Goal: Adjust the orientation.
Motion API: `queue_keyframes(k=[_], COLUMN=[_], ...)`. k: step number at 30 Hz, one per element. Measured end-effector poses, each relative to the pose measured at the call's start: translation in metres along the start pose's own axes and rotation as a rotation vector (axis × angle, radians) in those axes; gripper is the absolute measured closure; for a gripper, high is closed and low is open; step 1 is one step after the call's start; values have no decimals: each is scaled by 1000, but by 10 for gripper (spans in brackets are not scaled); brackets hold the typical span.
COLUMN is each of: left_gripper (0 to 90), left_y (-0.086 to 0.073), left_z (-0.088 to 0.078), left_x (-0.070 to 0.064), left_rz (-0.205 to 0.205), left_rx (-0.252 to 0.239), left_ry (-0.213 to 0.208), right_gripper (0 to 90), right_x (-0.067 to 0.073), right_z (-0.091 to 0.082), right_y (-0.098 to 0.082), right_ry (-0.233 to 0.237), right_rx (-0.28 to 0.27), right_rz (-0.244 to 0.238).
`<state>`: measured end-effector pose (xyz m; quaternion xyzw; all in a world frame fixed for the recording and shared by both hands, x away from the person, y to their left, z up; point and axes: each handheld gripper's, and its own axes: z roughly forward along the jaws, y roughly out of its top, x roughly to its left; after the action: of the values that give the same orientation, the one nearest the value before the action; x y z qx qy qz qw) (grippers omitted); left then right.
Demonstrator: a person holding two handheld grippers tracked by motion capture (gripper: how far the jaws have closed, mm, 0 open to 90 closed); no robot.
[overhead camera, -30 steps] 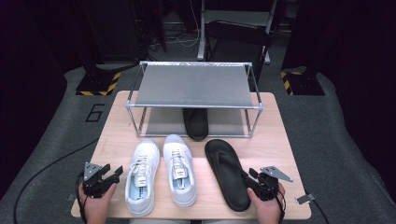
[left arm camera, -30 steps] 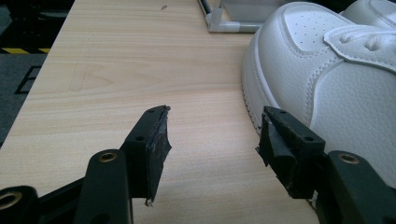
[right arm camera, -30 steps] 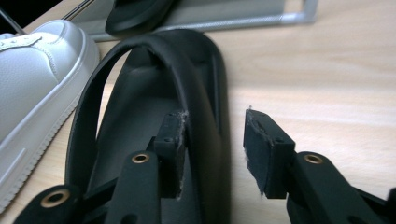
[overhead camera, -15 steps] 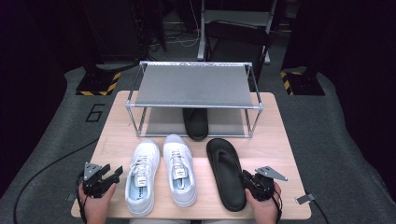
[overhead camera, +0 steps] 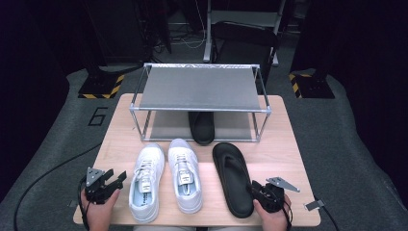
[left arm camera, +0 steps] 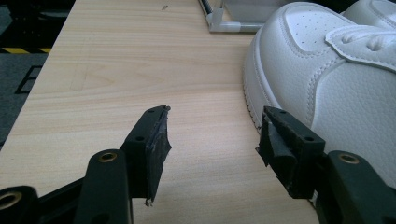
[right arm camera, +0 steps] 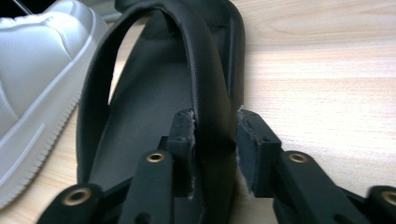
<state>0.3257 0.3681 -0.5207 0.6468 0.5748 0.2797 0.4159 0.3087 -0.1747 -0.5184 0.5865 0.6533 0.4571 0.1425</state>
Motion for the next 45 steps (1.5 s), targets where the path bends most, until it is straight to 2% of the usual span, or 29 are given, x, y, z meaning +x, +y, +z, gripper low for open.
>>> queue_keyframes(k=[2, 5, 10, 11, 12, 17, 18, 19, 21, 24, 27, 28, 31, 34, 35, 37, 45], left_gripper=[420, 420, 420, 420, 420, 420, 420, 420, 420, 420, 420, 420, 420, 420, 420, 420, 420], left_y=[0, 0, 0, 0, 0, 0, 0, 0, 0, 0, 0, 0, 0, 0, 0, 0, 0], left_z=[0, 0, 0, 0, 0, -1, -1, -1, 0, -1, -1, -1, 0, -1, -1, -1, 0], left_x=[1, 1, 1, 1, 1, 0, 0, 1, 1, 1, 1, 1, 0, 1, 1, 1, 0], left_rz=[1, -1, -4, -4, -2, 2, 2, 1, -6, -1, 0, 0, -5, -1, 0, 0, 1], left_rx=[4, 5, -5, -5, 2, 2, 2, 2, -13, 3, 3, 3, -14, 4, 4, 4, 1], left_ry=[0, 1, 5, 5, 2, 0, 0, 1, 8, 2, 1, 2, 9, 2, 2, 2, 3], right_gripper=[726, 766, 803, 803, 804, 769, 751, 732, 726, 656, 641, 638, 622, 592, 588, 579, 571], right_x=[-2, -4, -9, -9, -11, -9, -8, -9, -7, -12, -14, -13, -13, -15, -17, -18, -22], right_z=[0, 0, -3, -3, -4, -4, -3, -3, -2, -2, 0, 0, 2, 3, 5, 4, 8], right_y=[2, 6, 6, 6, 5, 4, 4, 4, 4, 3, 2, 2, 1, -1, -1, -2, -4], right_ry=[15, 17, 19, 19, 44, 44, 59, 76, 77, 90, 99, 91, 86, 88, 96, 105, 156], right_rx=[-5, 1, 2, 2, 5, -4, -2, -7, -8, -5, 2, 22, 32, 67, 54, 69, 74], right_rz=[-9, -59, -52, -52, -44, -42, -26, -28, -37, 9, 24, 31, 26, 68, 62, 93, 136])
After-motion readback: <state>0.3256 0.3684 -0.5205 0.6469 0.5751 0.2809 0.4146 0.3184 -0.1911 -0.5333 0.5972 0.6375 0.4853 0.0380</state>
